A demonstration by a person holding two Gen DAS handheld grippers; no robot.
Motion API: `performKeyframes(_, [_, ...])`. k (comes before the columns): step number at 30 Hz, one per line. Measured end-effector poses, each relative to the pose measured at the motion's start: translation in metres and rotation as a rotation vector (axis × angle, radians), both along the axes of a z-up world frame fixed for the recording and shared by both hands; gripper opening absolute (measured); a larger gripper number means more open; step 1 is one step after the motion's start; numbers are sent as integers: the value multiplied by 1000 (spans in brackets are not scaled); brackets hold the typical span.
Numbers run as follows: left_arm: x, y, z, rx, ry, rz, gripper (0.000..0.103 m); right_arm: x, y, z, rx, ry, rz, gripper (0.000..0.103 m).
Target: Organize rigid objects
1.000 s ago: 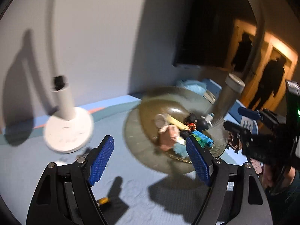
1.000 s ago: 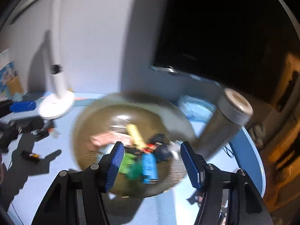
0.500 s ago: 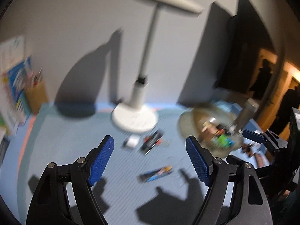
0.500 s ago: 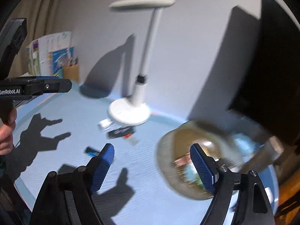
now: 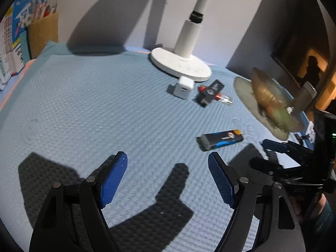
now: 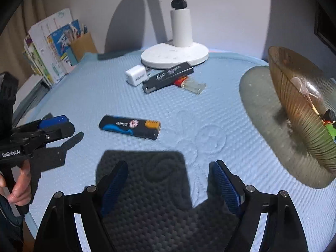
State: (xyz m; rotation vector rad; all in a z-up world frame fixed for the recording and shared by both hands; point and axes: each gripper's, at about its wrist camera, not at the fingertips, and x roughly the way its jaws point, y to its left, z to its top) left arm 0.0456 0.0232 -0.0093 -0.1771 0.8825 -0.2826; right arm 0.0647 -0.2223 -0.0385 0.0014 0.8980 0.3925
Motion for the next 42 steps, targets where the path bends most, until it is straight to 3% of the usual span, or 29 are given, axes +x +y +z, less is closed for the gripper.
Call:
performKeyframes(8, [0, 6, -1, -45, 18, 2, 78, 0, -6, -1, 7, 4, -7, 82])
performKeyframes(14, [-2, 0, 0, 7, 13, -4, 78, 1, 0, -1, -33, 34, -9, 85])
performKeyframes(18, [-1, 3, 0, -4, 28, -7, 78, -2, 12, 13, -5, 130, 115, 86])
performKeyframes(22, [3, 8, 14, -14, 53, 12, 78, 0, 43, 35, -221, 32, 241, 87])
performKeyframes(25, [17, 4, 35, 107, 53, 26, 78, 16, 53, 33, -284, -3, 285, 87])
performKeyframes(30, [54, -5, 45, 210, 39, -35, 78, 50, 57, 22, -186, -1, 342, 87])
performKeyframes(33, [73, -7, 39, 156, 56, -80, 78, 57, 55, 13, -140, 5, 362, 87])
performKeyframes(36, [87, -17, 32, 170, 51, -132, 77, 57, 59, 5, -131, 3, 395, 78])
performKeyframes(41, [105, -35, 21, 193, 56, -182, 77, 49, 51, 9, -97, -22, 435, 36])
performKeyframes(42, [109, -38, 19, 196, 56, -184, 77, 48, 47, 9, -88, -21, 435, 32])
